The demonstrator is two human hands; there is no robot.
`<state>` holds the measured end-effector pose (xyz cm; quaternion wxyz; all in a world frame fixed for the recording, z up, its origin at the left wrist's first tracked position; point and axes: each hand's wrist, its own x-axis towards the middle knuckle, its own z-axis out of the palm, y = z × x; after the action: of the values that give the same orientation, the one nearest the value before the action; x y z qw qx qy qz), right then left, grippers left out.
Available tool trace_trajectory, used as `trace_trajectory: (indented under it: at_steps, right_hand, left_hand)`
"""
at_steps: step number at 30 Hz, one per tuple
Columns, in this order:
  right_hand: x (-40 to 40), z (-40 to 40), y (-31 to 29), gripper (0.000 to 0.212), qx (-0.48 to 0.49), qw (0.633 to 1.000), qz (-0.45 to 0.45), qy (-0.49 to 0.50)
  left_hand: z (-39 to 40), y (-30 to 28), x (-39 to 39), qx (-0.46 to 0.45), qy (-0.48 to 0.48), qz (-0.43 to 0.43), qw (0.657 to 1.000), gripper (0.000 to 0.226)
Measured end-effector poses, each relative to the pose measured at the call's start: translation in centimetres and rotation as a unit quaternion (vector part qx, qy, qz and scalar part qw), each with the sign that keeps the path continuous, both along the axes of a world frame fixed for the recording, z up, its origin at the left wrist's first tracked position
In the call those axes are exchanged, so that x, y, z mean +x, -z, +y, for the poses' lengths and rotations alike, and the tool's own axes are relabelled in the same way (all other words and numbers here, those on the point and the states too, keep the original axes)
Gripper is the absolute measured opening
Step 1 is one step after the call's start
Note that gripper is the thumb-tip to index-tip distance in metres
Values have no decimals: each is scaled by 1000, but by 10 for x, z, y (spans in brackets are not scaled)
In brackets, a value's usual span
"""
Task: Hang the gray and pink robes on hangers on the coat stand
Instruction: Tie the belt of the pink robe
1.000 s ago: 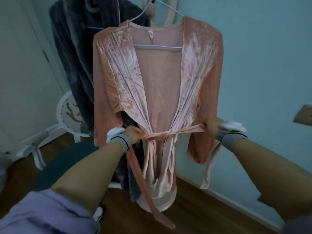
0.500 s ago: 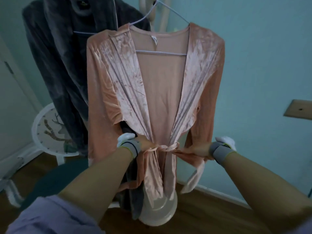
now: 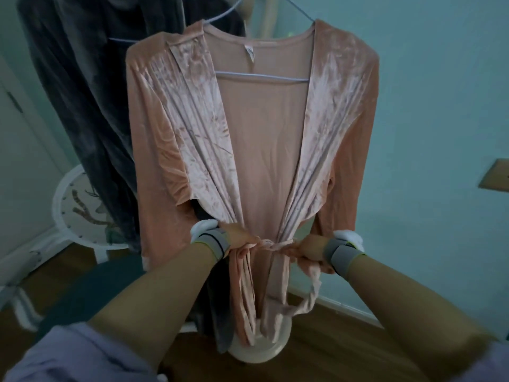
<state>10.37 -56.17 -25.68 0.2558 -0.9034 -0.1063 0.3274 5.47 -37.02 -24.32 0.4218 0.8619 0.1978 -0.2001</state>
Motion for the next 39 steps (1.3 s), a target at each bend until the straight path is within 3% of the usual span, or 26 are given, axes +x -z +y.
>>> trace_trajectory:
  at_steps: [2,4,5,8,10,13,15,19,20,22,24,26,27,29,31,33,35,39]
  right_hand:
    - [3,1,-6,26,104,994,37,26]
    - [11,-3,-8,24,242,956,140,86]
    - [12,-7,-11,22,256,948,167,86]
    - [18,-19,-15,44,69,994,77,-28]
    - [23,-26,-17,50,-27,996,-37,-80]
    - [31,-34,-22,36,-89,982,-145,-79]
    - [34,-38,-26,37,-117,975,-176,-71]
    - [38,-49,-31,41,-151,970,-190,-33]
    - [40,-53,-31,41,-144,972,-186,-15]
    - [41,-60,-31,38,-117,978,-170,0]
    - [41,-65,-27,33,31,996,-89,7]
    - [36,-65,-23,29,170,985,24,1]
    - [34,-63,-21,27,160,985,57,-36]
    - [23,-59,-21,23,16,986,72,-150]
    - [15,-55,-20,22,-138,964,-4,-226]
    - [17,-53,-15,37,-164,947,-183,-206]
    - [18,-54,-21,43,-97,923,-339,-151]
    - [20,-58,-36,43,102,872,-451,-158]
  left_hand:
    - [4,4,1,43,1,-1,999,47]
    - [4,9,0,53,-21,-9,998,51]
    - [3,11,-1,44,-32,-10,998,51]
    - [-2,15,-4,25,-60,-17,998,44]
    - [-3,15,-5,63,-65,-37,995,49]
    - [-3,17,-7,82,-99,-34,991,56]
    - [-5,17,-8,93,-109,-20,989,46]
    - [-3,17,-15,231,-107,6,967,27]
    - [-3,18,-17,231,-117,6,966,28]
    - [-11,13,-22,169,-121,14,978,35]
    - [-24,9,-21,90,-108,28,990,49]
    - [-40,8,-20,-53,-126,8,991,43]
    - [-49,5,-20,-137,-145,-10,980,36]
    - [-62,-2,-18,-255,-162,-44,952,30]
    - [-73,-12,-17,-316,-171,-79,930,26]
    - [-75,-21,-17,-357,-192,-108,908,26]
    - [-73,-26,-19,-361,-203,-146,898,30]
    - [-73,-29,-17,-340,-231,-241,879,25]
